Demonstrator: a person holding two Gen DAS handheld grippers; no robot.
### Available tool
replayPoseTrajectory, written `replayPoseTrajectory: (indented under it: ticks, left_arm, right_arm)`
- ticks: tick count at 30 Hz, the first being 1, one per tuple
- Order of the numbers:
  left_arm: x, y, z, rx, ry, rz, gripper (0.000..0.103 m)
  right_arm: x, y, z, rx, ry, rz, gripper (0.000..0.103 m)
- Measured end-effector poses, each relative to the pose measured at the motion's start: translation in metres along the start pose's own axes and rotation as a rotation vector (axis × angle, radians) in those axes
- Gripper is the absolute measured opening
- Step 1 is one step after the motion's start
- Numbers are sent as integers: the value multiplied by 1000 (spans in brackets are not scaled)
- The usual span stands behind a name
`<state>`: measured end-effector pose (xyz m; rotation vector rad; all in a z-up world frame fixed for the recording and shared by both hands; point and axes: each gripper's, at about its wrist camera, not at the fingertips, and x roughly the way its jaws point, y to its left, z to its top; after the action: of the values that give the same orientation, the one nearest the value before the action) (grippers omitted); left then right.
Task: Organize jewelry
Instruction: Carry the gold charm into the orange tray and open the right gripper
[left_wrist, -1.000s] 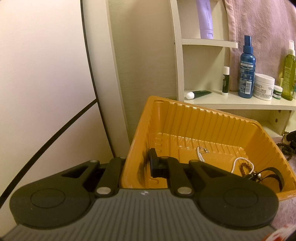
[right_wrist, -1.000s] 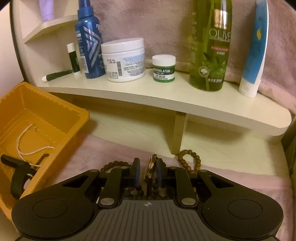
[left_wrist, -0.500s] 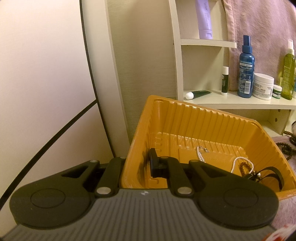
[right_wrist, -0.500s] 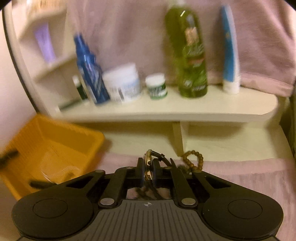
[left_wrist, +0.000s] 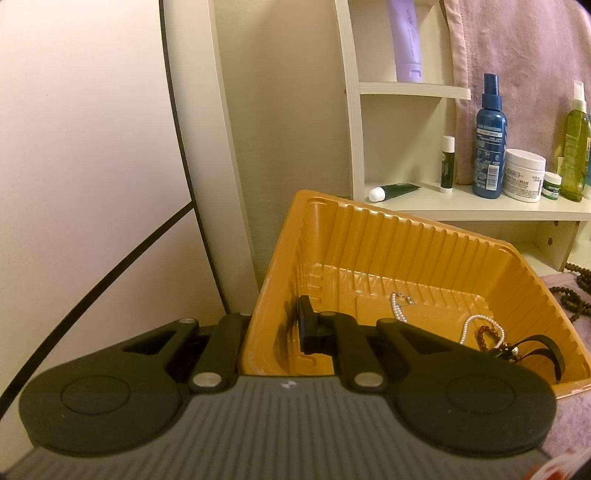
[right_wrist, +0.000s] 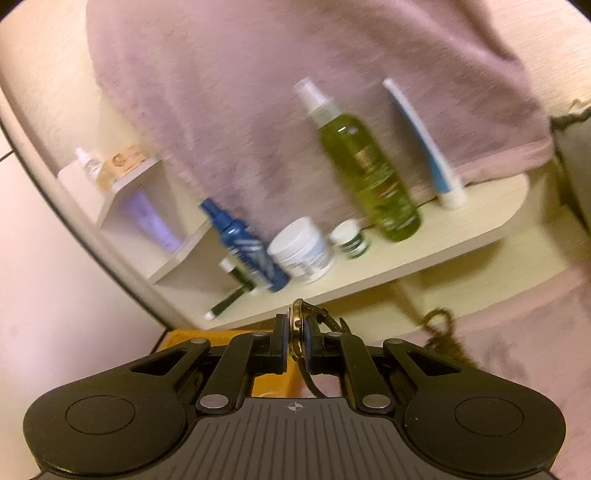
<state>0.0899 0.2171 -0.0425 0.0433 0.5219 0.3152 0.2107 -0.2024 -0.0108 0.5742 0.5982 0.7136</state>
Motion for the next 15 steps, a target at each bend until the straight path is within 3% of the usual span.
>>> replayPoseTrajectory:
  ticks: [9, 15]
  left_arm:
    - [-2, 1, 0, -3, -3, -6, 10]
    - [-2, 2, 0, -9, -1, -12, 10]
  right_arm:
    - [74, 65, -41, -72, 175, 132, 9]
    - [129, 105, -83, -199, 292, 152, 9]
